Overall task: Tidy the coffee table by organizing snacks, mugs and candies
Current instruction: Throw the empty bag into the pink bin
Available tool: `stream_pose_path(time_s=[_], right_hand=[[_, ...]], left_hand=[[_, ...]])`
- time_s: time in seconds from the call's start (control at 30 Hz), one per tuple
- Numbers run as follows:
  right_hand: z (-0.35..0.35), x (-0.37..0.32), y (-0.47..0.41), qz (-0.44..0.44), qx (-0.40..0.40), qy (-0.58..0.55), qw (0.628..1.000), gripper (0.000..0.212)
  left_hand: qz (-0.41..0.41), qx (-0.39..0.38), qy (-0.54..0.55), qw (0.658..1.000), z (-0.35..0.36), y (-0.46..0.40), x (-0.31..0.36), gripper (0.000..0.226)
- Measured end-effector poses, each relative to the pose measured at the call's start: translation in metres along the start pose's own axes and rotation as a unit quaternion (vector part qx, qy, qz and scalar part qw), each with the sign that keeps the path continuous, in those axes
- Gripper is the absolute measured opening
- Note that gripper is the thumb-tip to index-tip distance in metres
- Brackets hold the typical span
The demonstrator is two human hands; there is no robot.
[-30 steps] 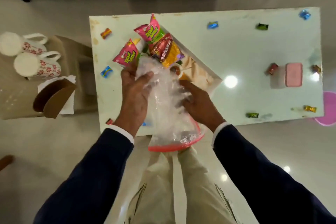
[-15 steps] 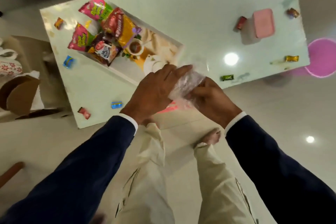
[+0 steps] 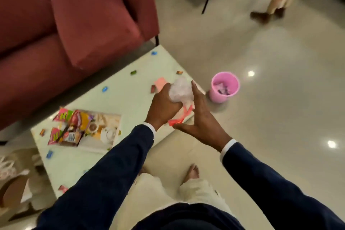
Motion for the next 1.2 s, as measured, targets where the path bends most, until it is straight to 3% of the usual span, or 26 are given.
stream_pose_path(time_s=[0.07,0.17,0.27,0.33,0.37,0.43,0.5,0.57,0.63,0.73,0.87,0.93,1.0,1.07,1.2], right_hand=[[-0.031,-0.006,0.018,-0.002,0.035,-0.004,0.999,0.134],[-0.074,-0.002,0.047,0.011,0.078,-0.005,0.997,0.131],[-0.110,0.009,0.071,0.049,0.114,-0.037,0.992,0.110],[-0.136,0.019,0.085,0.087,0.147,-0.019,0.985,0.089],[-0.148,0.026,0.088,0.111,0.157,-0.014,0.981,0.079],[-0.174,0.041,0.099,0.162,0.184,-0.051,0.968,0.064],[-0.196,0.055,0.105,0.192,0.201,-0.100,0.956,0.058],[-0.207,0.062,0.104,0.189,0.194,-0.125,0.955,0.053],[-0.210,0.066,0.098,0.180,0.184,-0.149,0.955,0.053],[-0.212,0.079,0.088,0.163,0.174,-0.214,0.947,0.065],[-0.224,0.104,0.076,0.143,0.134,-0.312,0.930,0.064],[-0.240,0.118,0.066,0.160,0.102,-0.269,0.944,0.054],[-0.265,0.132,0.061,0.203,0.083,-0.137,0.966,0.046],[-0.293,0.145,0.059,0.199,0.103,-0.093,0.970,0.043],[-0.323,0.161,0.050,0.160,0.076,-0.049,0.983,0.069]], left_hand=[[0.044,-0.082,0.063,0.994,0.024,0.005,0.047,0.048],[0.071,-0.248,0.149,0.955,0.056,0.017,0.099,0.050],[0.059,-0.363,0.102,0.924,0.072,0.021,0.135,0.041],[0.068,-0.393,-0.014,0.917,0.086,0.011,0.155,0.051],[0.085,-0.366,-0.128,0.918,0.089,0.002,0.165,0.058],[0.155,-0.224,-0.332,0.903,0.091,-0.014,0.194,0.074],[0.263,-0.166,-0.287,0.906,0.098,-0.020,0.219,0.096],[0.334,-0.215,-0.233,0.888,0.115,-0.025,0.226,0.117],[0.339,-0.241,-0.248,0.875,0.140,-0.031,0.222,0.123],[0.331,-0.210,-0.239,0.888,0.166,-0.051,0.213,0.112],[0.330,-0.157,-0.305,0.880,0.171,-0.096,0.211,0.098],[0.295,-0.166,-0.283,0.898,0.169,-0.124,0.210,0.085],[0.234,-0.179,-0.220,0.930,0.167,-0.153,0.204,0.069],[0.158,-0.173,-0.157,0.959,0.165,-0.182,0.196,0.054],[0.071,-0.135,-0.072,0.986,0.176,-0.223,0.204,0.031]])
Point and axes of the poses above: each hand's wrist, its own y-axis away from the middle knuckle, its own z-axis out of the palm, x = y × z, the point moved 4 cm from there along -y, towards the middle knuckle, and after that the axes turned 14 degrees about -x, right-handed, at the moved point
